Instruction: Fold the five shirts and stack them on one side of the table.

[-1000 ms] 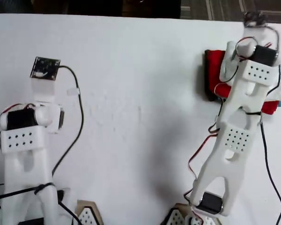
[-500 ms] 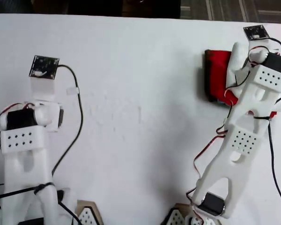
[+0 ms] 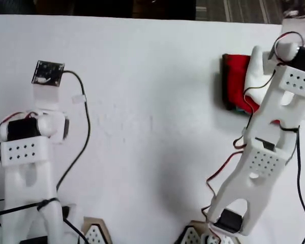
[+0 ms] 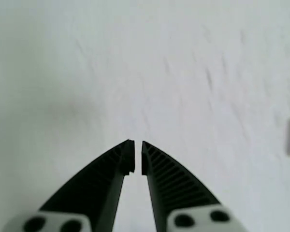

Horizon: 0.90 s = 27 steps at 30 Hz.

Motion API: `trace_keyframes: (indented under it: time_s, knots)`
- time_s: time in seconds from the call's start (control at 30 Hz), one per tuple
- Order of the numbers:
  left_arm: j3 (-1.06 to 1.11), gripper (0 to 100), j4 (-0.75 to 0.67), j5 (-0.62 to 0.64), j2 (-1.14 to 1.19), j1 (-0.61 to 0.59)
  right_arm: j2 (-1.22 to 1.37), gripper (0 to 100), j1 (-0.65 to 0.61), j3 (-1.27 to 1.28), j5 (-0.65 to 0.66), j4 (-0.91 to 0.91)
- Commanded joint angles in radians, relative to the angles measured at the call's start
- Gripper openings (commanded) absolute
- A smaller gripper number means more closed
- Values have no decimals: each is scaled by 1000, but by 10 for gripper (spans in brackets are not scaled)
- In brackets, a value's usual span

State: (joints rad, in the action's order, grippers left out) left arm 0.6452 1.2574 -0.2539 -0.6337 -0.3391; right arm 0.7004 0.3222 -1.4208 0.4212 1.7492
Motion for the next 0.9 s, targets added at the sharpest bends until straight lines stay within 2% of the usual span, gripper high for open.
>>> trace_keyframes:
  time_s: [0.0,0.1,0.4,0.53,0.87]
  knots:
    - [-44,57,54,-5,-31,-6,-208,155,19,61,-54,24]
    - [-96,56,103,2,-31,-6,-417,155,18,242,-54,22]
    - [-246,57,259,3,-31,-8,-963,155,-125,899,-60,19]
    - [-246,56,298,3,-31,-9,-1087,155,-137,1062,-61,19]
    - [-254,58,239,-3,-31,-3,-1296,158,-131,1324,-61,19]
